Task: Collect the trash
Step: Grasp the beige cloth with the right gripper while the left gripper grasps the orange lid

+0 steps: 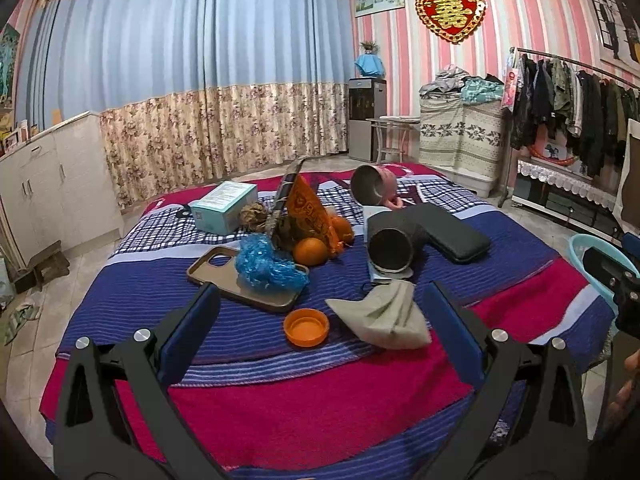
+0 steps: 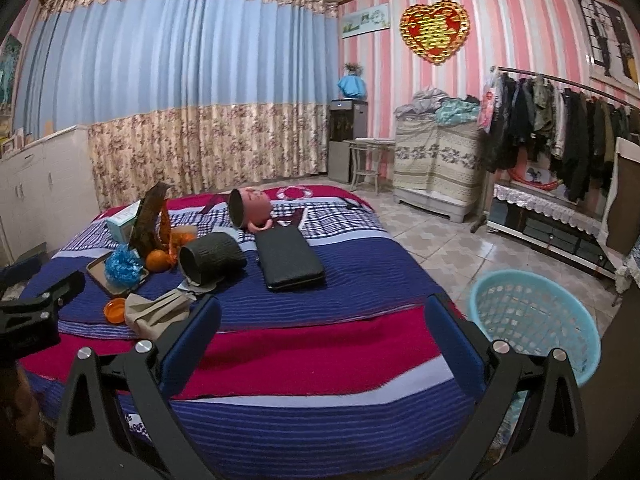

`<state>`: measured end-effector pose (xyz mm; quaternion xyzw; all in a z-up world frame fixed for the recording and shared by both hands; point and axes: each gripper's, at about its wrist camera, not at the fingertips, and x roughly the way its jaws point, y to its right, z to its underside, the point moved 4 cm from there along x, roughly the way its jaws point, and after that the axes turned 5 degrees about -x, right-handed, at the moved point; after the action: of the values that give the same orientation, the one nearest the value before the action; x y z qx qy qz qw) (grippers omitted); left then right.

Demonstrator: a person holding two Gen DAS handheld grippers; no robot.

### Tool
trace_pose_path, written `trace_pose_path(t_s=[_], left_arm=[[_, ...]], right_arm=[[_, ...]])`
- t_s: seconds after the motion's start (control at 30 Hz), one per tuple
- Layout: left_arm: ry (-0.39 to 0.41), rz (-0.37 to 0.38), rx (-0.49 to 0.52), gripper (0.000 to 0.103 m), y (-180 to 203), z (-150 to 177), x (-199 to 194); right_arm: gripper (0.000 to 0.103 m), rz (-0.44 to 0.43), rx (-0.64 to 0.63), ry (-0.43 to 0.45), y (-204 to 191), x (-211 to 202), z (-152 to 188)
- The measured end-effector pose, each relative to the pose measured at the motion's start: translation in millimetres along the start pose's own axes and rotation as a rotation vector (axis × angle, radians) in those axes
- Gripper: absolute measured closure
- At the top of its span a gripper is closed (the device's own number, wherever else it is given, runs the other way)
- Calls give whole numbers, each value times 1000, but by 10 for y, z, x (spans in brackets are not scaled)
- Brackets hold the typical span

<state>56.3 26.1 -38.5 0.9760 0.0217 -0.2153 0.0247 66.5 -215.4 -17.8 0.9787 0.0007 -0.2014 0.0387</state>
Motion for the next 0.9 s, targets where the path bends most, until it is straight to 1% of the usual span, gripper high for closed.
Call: trace_pose_path(t_s=[0.1, 0.2, 0.3, 0.4, 0.43, 0.5, 0.53, 0.63, 0.73, 0.8, 0.83, 0.87, 0.9], left_arm=[[2, -19, -13, 5, -126, -55, 34], [-6, -46, -21, 5, -285, -121, 72], [-11, -85, -22, 5, -485, -155, 111], [-29, -131, -22, 5, -696, -146, 157], [-39, -134, -29, 5, -768, -162, 188], [-55, -133, -42, 5, -903, -152, 234], [-55, -146, -46, 5, -949, -140, 242], [-50, -178, -54, 5, -1060, -98, 297], [-89, -178, -62, 5, -1101, -15, 391], [-118, -166, -55, 5, -1100, 40, 470], [-118, -176, -50, 5, -1096, 56, 484], [-114, -186, -43, 5, -1086, 68, 490], [-115, -190, -34, 5, -1066, 78, 501]], right_arm=[[4, 2, -57, -50, -95, 71, -62], [4, 6, -85, -47, -206, 121, -191], [4, -47, -91, -53, -355, 231, -269], [4, -73, -127, -106, -560, 433, -207], [4, -95, -146, -134, -653, 520, -154], [4, -136, -169, -162, -812, 637, -92], [4, -162, -184, -172, -904, 674, -51], [4, -197, -221, -191, -1119, 758, 11], [5, -252, -238, -226, -1269, 821, 73], [10, -271, -253, -243, -1344, 871, 106], [19, -286, -262, -260, -1388, 919, 120], [30, -305, -267, -280, -1424, 957, 145], [36, -327, -268, -303, -1449, 1014, 175]])
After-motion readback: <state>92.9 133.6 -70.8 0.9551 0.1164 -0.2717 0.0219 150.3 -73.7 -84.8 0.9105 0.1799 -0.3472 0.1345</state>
